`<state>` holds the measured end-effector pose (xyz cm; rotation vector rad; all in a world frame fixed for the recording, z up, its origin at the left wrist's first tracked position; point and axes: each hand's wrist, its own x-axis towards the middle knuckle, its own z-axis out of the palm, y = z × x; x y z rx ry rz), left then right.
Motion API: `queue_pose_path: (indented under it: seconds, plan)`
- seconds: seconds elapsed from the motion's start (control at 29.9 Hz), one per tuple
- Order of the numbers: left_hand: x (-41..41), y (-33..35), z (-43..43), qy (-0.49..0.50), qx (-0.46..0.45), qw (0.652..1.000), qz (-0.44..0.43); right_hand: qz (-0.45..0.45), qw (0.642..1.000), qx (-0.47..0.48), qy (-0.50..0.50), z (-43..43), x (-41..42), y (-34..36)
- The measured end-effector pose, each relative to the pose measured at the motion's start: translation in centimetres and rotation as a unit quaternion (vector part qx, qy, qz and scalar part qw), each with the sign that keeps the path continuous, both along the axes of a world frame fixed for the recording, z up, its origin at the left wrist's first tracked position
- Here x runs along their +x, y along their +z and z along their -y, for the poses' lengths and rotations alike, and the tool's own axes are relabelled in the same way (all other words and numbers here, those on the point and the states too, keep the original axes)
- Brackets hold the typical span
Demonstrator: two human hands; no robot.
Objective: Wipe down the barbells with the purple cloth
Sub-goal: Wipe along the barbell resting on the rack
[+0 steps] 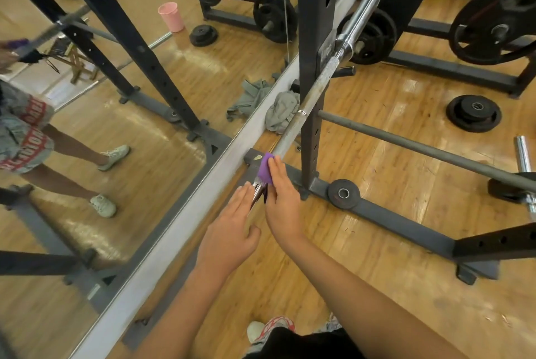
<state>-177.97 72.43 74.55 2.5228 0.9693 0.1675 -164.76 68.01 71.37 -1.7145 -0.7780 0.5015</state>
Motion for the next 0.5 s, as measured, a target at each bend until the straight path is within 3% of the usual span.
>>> queue_pose_path:
  seconds: [0.23,0.5]
  plan:
    - [0.0,0.1,0.3,0.003,0.005,1.0,-0.006,-0.05,0.995,0.003,-0.086,-2.8,3.8,1.1]
    - [0.1,0.0,0.1,0.005,0.002,1.0,0.006,-0.005,1.0,0.017,0.012,1.4,-1.9,0.5]
